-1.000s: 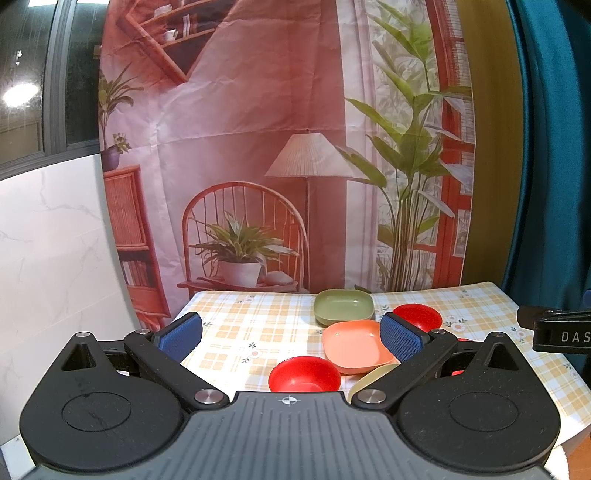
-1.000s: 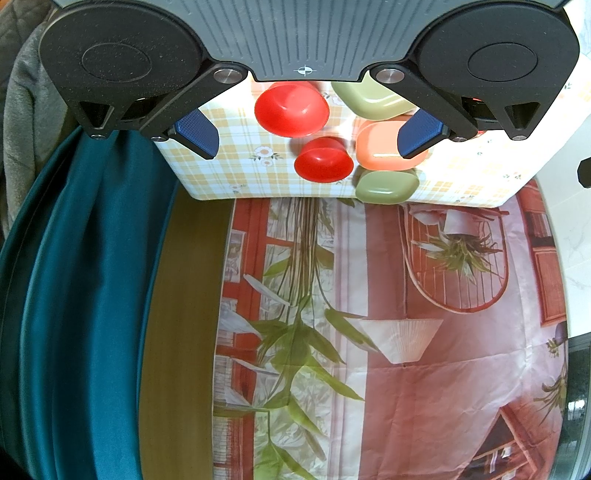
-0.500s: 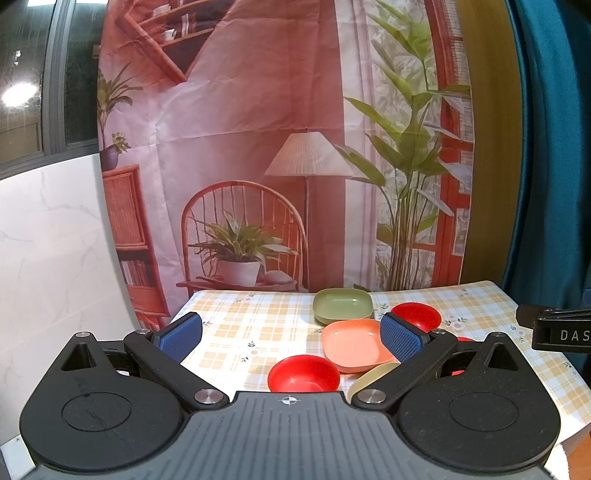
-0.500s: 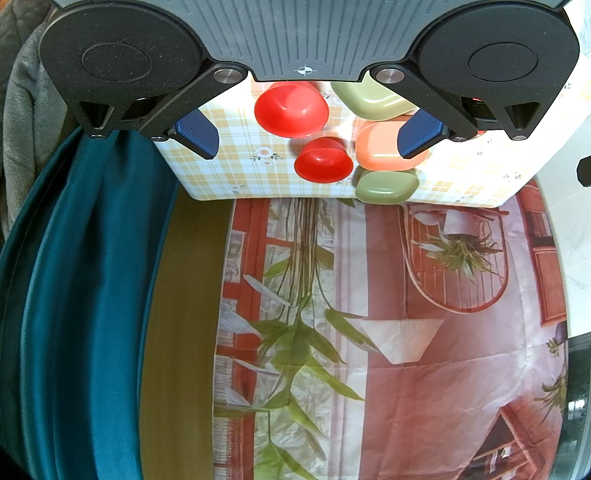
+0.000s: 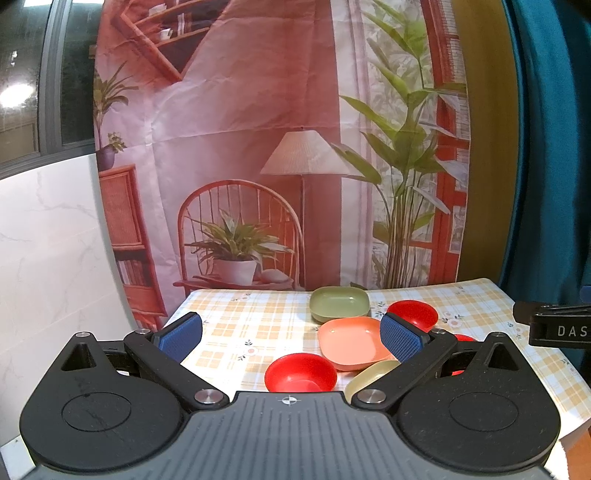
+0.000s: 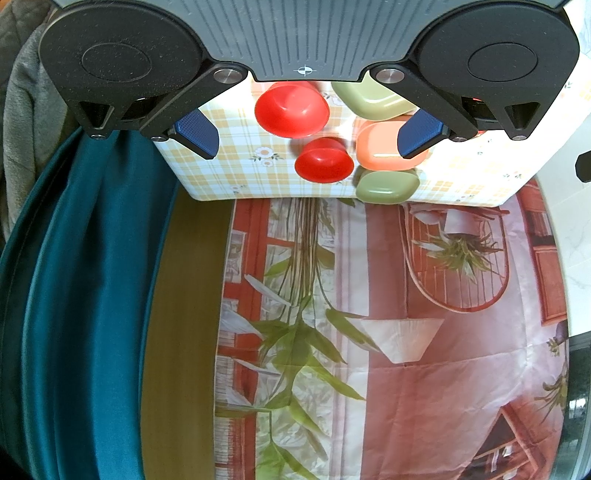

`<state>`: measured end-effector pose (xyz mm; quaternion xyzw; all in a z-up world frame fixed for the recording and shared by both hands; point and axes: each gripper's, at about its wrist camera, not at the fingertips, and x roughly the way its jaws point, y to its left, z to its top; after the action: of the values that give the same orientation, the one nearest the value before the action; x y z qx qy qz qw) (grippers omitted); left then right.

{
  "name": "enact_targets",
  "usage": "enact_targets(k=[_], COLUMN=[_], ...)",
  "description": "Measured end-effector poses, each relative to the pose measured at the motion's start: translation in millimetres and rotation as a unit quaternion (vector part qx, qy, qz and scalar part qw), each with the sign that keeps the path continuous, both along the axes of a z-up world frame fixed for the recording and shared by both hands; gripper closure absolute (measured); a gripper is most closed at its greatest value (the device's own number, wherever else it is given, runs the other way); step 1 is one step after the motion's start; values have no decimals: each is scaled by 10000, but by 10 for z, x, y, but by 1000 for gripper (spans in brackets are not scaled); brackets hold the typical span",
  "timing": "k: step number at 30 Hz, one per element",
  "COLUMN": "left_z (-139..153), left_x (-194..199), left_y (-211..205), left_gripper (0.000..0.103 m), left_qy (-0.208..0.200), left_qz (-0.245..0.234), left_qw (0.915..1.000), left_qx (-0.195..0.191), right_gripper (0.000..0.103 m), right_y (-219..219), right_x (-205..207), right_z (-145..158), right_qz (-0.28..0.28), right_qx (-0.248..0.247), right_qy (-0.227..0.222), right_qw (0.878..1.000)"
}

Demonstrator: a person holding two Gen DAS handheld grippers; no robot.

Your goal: Organize plates and bowls

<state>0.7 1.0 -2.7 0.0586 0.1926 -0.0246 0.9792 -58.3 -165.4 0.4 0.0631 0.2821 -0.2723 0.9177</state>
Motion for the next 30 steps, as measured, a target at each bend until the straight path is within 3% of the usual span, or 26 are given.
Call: enact_targets(k=[21, 30], left_z=[-13, -17], left_x=[16, 176], left_y=[-10, 88], left_gripper=[0, 0], left_qy=[78, 322], left_qz=[-1, 69], left_qw=[10000, 9991], left_qx=[-24, -259], right_gripper=[0, 0], right_y=[0, -194], right_x=[-6, -47], right_z=[-6, -11], right_qz=[-32, 42], right_qx=[9, 315], right_qy=[-14, -461], right_qw=[10000, 9984])
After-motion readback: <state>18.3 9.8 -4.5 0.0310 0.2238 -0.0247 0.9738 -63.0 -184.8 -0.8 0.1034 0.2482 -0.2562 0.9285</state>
